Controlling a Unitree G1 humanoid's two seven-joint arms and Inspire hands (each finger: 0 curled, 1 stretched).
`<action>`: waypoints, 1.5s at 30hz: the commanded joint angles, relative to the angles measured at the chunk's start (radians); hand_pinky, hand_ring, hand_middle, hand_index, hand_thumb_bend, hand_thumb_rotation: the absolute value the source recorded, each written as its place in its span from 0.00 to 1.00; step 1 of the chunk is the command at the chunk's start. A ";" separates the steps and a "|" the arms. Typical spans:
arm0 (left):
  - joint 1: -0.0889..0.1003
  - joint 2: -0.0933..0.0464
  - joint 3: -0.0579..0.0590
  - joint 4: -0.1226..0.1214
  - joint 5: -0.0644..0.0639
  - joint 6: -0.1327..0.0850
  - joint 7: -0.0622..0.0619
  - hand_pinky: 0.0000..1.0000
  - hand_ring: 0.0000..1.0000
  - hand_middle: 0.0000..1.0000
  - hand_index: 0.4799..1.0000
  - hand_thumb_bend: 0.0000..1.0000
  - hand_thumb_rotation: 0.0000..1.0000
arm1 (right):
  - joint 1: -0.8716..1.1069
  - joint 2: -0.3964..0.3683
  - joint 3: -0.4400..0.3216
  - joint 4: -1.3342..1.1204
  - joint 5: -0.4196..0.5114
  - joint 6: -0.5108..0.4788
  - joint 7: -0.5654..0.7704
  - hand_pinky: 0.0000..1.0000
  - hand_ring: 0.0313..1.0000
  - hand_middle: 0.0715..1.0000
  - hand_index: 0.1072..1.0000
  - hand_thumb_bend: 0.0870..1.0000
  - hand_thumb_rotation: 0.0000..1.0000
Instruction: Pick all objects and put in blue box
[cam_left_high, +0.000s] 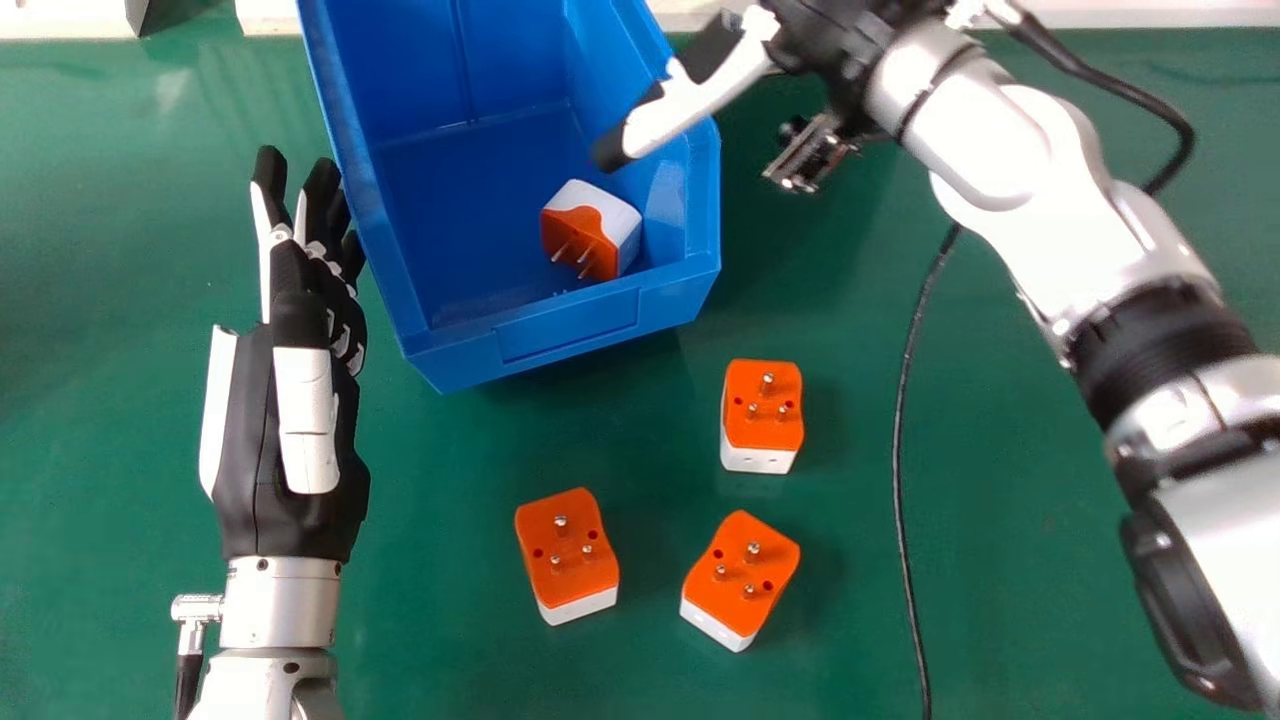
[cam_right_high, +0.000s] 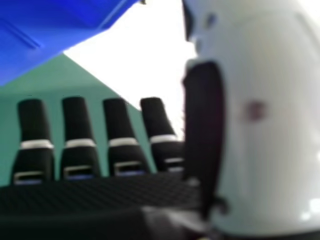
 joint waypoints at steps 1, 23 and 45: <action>-0.002 0.000 -0.010 -0.020 0.000 -0.009 -0.009 1.00 1.00 1.00 1.00 0.84 1.00 | 0.029 -0.028 -0.036 -0.066 0.044 0.008 0.001 0.61 0.76 0.80 0.76 0.99 0.31; 0.011 0.005 -0.008 -0.033 -0.014 0.000 -0.022 1.00 1.00 1.00 1.00 0.87 1.00 | 0.303 -0.125 -0.155 -0.307 0.182 0.064 0.097 0.61 0.77 0.81 0.77 0.92 0.34; 0.016 0.007 -0.004 -0.034 -0.013 -0.006 -0.021 1.00 1.00 1.00 1.00 0.87 1.00 | 0.627 -0.114 -0.201 -0.502 0.210 0.066 0.074 0.61 0.78 0.82 0.78 0.88 0.26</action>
